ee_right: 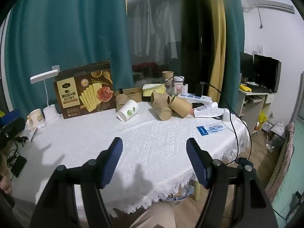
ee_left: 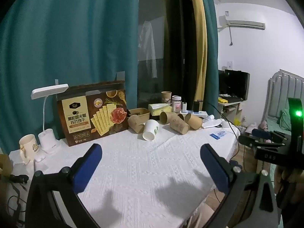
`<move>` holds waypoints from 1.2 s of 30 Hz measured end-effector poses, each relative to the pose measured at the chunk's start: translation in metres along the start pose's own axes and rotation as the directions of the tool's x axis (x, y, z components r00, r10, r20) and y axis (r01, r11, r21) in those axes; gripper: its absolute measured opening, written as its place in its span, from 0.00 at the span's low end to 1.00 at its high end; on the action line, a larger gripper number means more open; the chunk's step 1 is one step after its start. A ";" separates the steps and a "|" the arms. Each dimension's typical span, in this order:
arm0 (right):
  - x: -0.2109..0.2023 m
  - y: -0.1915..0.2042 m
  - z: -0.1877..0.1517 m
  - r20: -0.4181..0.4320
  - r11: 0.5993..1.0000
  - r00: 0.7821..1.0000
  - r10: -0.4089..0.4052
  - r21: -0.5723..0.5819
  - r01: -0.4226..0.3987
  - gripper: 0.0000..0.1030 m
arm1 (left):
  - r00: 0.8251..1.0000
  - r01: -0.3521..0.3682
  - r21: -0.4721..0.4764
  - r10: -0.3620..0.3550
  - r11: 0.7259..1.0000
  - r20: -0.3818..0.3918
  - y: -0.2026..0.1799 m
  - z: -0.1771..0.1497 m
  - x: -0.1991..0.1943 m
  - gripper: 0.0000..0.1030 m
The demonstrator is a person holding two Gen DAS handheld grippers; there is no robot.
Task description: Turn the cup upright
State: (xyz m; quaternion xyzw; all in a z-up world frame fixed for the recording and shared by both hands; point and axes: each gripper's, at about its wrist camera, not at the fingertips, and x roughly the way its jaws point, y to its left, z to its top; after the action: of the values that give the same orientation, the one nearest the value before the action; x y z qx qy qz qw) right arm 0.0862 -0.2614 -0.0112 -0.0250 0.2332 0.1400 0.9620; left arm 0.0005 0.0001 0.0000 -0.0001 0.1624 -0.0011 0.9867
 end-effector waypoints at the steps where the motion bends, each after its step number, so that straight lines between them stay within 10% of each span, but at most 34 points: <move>1: 0.000 0.001 0.000 -0.004 1.000 1.000 -0.006 -0.013 0.006 0.65 | 1.000 0.001 -0.001 -0.001 1.000 0.001 0.000 0.000 0.000 1.00; 36: -0.006 0.001 0.004 -0.012 1.000 1.000 0.000 -0.004 0.000 0.65 | 1.000 -0.001 -0.014 0.001 1.000 0.001 -0.002 -0.001 -0.003 1.00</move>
State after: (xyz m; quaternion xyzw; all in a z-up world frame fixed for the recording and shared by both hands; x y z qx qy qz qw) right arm 0.0827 -0.2612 -0.0046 -0.0280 0.2387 0.1405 0.9605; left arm -0.0025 -0.0019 -0.0001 -0.0070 0.1617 0.0005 0.9868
